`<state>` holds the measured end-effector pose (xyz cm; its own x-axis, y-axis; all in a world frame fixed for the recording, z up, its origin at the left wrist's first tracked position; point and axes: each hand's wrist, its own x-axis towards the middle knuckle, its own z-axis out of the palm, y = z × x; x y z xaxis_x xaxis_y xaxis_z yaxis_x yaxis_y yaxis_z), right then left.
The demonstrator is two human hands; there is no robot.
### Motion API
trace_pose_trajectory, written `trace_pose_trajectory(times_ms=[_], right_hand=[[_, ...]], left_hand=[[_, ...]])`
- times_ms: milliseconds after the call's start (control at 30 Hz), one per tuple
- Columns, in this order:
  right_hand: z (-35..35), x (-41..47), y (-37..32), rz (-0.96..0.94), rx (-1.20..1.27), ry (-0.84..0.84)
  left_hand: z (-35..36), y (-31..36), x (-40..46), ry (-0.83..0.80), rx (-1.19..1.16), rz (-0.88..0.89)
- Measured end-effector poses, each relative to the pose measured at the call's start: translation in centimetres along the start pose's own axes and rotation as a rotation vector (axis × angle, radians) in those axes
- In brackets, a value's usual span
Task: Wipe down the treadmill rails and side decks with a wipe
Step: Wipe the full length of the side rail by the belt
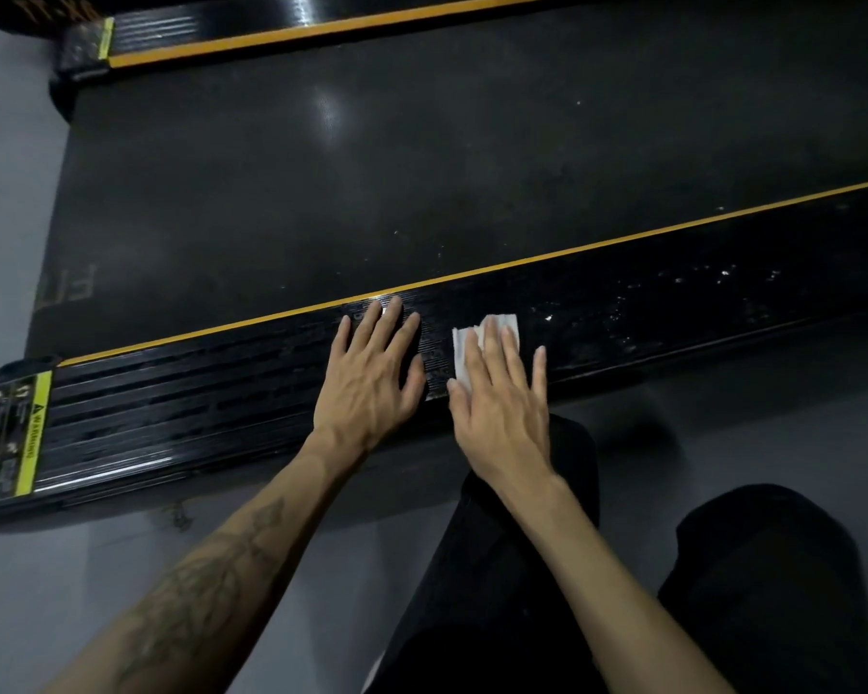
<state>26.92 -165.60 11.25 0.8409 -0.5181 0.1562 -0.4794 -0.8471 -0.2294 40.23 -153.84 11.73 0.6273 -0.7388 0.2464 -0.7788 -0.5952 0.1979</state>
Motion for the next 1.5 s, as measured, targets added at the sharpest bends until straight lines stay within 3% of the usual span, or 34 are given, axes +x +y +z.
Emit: trace_pose_trajectory(times_ms=[200, 367, 567, 767, 1000, 1200, 1367, 1500], right_hand=[[-0.4, 2.0, 0.5, -0.143, 0.014, -0.079], [-0.7, -0.2, 1.4, -0.015, 0.047, 0.008], [-0.1, 0.8, 0.2, -0.139, 0.031, -0.036], [-0.7, -0.4, 1.3, -0.029, 0.016, 0.014], [-0.5, 0.5, 1.1, -0.132, 0.009, -0.027], [-0.3, -2.4, 1.2, -0.038, 0.054, 0.068], [-0.1, -1.1, 0.6, -0.133, 0.052, 0.013], [-0.5, -1.2, 2.1, -0.063, 0.04, 0.038]], left_hand=[[0.3, -0.2, -0.1, -0.008, -0.004, 0.034], [0.1, 0.2, 0.2, 0.006, -0.016, 0.011], [0.0, 0.7, 0.4, -0.003, 0.007, -0.007], [0.1, 1.6, 0.6, -0.027, 0.019, -0.055], [0.7, 1.6, 0.5, 0.003, -0.017, -0.057], [0.8, 1.7, 0.6, 0.0, -0.012, -0.034], [0.9, 1.6, 0.8, -0.022, 0.0, -0.052], [0.9, 2.1, 1.1, -0.022, 0.015, -0.072]])
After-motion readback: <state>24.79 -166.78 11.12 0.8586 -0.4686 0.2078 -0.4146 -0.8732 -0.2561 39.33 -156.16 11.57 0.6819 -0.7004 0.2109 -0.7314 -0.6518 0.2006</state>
